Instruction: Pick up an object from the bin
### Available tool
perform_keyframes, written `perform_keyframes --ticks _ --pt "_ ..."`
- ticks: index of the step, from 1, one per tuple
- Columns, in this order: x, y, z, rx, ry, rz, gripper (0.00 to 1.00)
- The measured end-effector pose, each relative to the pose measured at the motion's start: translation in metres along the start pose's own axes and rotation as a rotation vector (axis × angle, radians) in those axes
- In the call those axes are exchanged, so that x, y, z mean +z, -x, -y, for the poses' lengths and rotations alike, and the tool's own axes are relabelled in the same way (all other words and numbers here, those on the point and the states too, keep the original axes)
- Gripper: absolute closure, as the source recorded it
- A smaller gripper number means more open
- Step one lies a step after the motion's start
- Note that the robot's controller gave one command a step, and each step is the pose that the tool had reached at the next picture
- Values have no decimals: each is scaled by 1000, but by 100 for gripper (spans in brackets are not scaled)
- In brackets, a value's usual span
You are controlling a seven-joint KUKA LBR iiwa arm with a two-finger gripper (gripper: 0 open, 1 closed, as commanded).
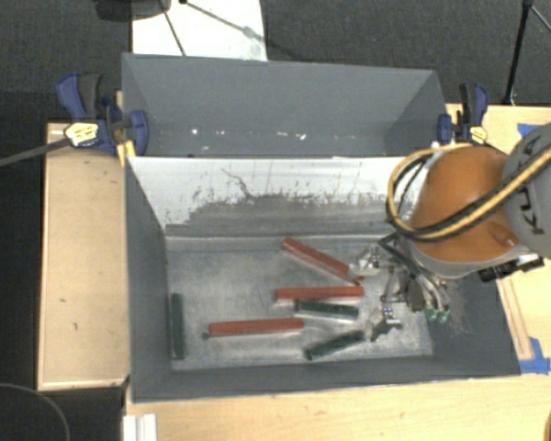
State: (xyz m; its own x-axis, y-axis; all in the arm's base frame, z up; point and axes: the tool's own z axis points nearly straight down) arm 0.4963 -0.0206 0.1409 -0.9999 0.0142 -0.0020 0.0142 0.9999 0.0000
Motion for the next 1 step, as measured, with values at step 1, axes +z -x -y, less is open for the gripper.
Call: perform_keyframes --ticks 1 --pt "63 50 -40 -2 1 8 0"
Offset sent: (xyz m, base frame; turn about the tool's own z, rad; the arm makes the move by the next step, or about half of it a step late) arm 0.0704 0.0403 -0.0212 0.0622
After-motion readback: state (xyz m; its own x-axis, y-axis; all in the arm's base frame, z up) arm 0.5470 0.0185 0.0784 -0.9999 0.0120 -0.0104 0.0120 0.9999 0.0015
